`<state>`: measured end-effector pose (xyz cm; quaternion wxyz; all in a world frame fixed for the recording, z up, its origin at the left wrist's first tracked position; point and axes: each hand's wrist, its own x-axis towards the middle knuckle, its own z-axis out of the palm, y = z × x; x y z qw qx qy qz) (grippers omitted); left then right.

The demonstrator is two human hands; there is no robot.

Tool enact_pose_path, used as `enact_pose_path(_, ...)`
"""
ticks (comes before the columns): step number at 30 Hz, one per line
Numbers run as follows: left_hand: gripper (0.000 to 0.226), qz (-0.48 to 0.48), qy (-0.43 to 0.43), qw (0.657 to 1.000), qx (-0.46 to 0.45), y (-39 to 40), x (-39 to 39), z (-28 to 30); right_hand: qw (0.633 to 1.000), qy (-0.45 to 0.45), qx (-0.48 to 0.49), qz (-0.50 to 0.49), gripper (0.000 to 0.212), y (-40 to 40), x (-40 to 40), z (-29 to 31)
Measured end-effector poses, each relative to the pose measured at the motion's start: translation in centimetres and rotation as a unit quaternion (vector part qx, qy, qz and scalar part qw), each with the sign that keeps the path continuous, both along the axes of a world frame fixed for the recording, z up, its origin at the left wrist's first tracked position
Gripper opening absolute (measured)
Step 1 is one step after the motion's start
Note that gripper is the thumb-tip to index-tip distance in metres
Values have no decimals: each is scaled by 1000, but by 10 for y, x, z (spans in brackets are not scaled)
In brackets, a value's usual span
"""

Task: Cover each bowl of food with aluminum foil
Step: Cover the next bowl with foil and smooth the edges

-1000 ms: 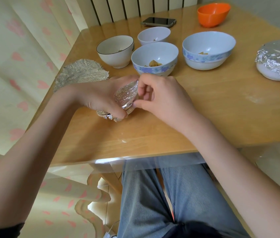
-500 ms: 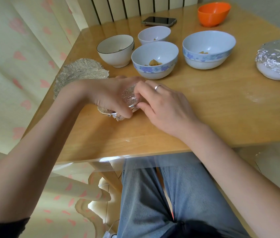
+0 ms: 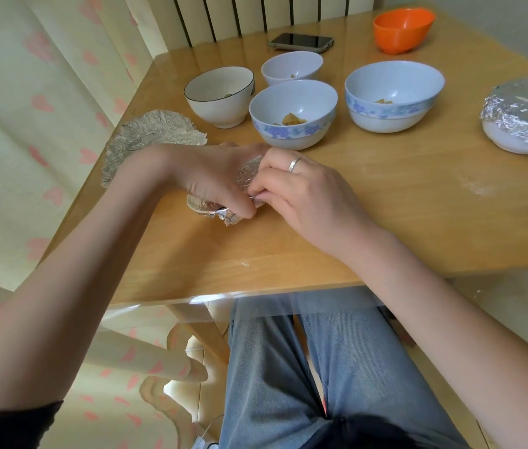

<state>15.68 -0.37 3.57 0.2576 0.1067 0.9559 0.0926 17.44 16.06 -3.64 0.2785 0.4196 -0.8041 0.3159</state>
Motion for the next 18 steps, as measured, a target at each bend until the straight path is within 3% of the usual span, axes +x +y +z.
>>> enact_pose_path(6,105,20,36,979,-201,32,-6,-5,996,-73,41,-39,11,24,7,-4)
enact_pose_path(8,122,30,21,969,-244,39,-4,-4,991,-116,54,-44,18,29,9,-4)
enact_pose_path(12,147,23,-35,967,-250,38,2,9,979,-193,21,-64,32,39,15,-9)
enact_pose_path(18,157,-79,-23,970,-227,20,0,10,964,-234,-13,-123,21,28,30,-18)
